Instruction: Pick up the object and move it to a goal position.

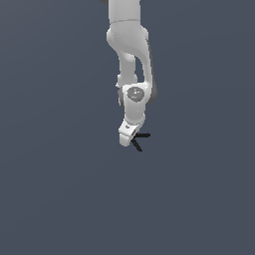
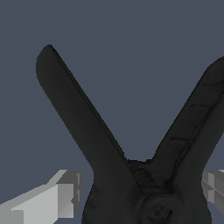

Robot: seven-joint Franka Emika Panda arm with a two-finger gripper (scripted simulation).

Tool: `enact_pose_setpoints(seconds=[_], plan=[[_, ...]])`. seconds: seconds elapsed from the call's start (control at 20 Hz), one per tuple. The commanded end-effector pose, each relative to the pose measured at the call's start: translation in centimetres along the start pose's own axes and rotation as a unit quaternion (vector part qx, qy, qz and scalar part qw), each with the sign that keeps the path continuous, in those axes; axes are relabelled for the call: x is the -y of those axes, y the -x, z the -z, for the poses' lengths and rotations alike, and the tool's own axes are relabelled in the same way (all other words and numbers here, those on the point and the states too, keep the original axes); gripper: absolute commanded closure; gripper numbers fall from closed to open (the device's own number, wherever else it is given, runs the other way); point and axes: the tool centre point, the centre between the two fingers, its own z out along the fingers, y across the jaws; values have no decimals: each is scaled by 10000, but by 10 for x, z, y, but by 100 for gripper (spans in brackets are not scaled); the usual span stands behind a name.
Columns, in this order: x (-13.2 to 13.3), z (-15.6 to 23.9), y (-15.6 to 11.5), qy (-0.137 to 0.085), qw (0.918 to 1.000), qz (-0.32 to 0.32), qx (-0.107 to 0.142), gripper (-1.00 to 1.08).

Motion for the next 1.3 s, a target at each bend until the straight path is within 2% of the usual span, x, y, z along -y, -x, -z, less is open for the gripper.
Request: enact_pose_setpoints(seconds=[0.0, 0.05, 0.75, 1.25], plan=[[0, -3, 0, 0, 10000, 4, 0, -92], [0, -3, 0, 0, 10000, 4, 0, 108], [0, 2, -1, 12, 10000, 1, -3, 108], [8, 47, -11, 13, 10000, 7, 3, 108]])
